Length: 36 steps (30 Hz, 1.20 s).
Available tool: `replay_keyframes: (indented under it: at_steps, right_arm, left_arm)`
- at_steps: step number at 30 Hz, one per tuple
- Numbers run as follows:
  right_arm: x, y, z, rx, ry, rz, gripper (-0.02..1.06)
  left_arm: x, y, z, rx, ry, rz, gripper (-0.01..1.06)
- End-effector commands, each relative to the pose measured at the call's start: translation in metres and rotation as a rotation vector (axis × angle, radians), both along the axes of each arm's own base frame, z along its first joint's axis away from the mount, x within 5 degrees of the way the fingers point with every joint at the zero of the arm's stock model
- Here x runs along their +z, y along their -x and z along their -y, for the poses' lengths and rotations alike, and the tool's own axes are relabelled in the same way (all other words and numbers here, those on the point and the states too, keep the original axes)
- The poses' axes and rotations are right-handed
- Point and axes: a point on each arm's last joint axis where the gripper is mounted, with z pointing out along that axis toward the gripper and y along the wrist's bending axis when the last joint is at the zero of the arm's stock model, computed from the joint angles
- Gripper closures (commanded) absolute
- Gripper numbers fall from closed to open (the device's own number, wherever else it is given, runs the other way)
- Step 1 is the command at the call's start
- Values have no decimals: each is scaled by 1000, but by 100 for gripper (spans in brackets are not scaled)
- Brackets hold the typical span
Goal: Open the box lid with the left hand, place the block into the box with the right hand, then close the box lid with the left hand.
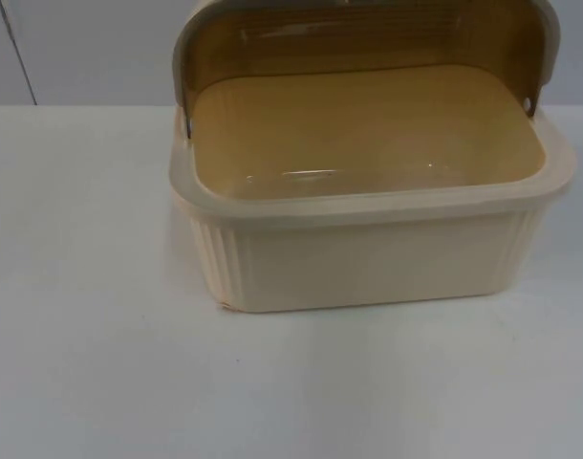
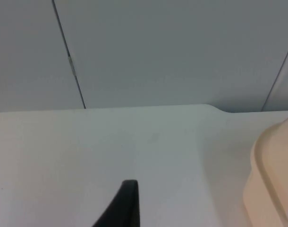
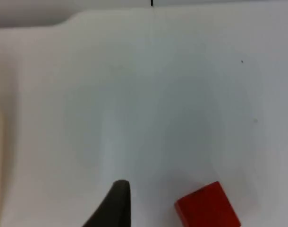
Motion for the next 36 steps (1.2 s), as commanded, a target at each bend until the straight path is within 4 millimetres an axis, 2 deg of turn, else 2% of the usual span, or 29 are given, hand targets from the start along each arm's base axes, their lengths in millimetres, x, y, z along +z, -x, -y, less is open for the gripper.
replay_keyframes:
  at_steps: [1, 3, 4, 9, 11, 13, 21, 23, 26, 30, 33, 35, 36]
  right_arm:
    - [-8, -7, 6, 15, 39, 1, 0]
    - [-35, -21, 12, 31, 61, -38, 0]
    - [-35, -21, 12, 31, 61, -38, 0]
    - [-83, -38, 19, 91, 75, -145, 0]
    - [-89, -40, 20, 99, 76, -158, 0]
    - [-112, -49, 23, 134, 78, -207, 0]
    - [-142, -59, 26, 211, 109, -262, 0]
    - [-147, -59, 26, 217, 105, -276, 0]
    - [-166, -58, 25, 266, 96, -330, 0]
    - [-178, -57, 24, 297, 90, -366, 1]
    - [-180, -57, 24, 305, 93, -369, 6]
    - [-180, -57, 24, 310, 96, -369, 20]
    - [-180, -57, 25, 307, 96, -369, 40]
  left_arm:
    - [5, 2, -1, 4, 3, 18, 1]
    - [5, 2, -1, 4, 3, 18, 1]
    - [5, 2, -1, 4, 3, 18, 1]
    - [5, 2, -1, 4, 3, 18, 1]
    - [5, 2, -1, 4, 3, 18, 1]
    - [5, 2, -1, 4, 3, 16, 1]
    - [3, 2, -1, 5, 2, 7, 1]
    - [3, 1, -1, 5, 2, 4, 1]
    - [2, 2, -1, 6, 1, -3, 1]
    - [2, 2, -1, 7, -4, -6, 1]
    - [2, 2, -1, 7, -4, -6, 1]
    - [2, 2, -1, 7, -4, -6, 1]
    - [2, 2, -1, 7, -4, -6, 1]
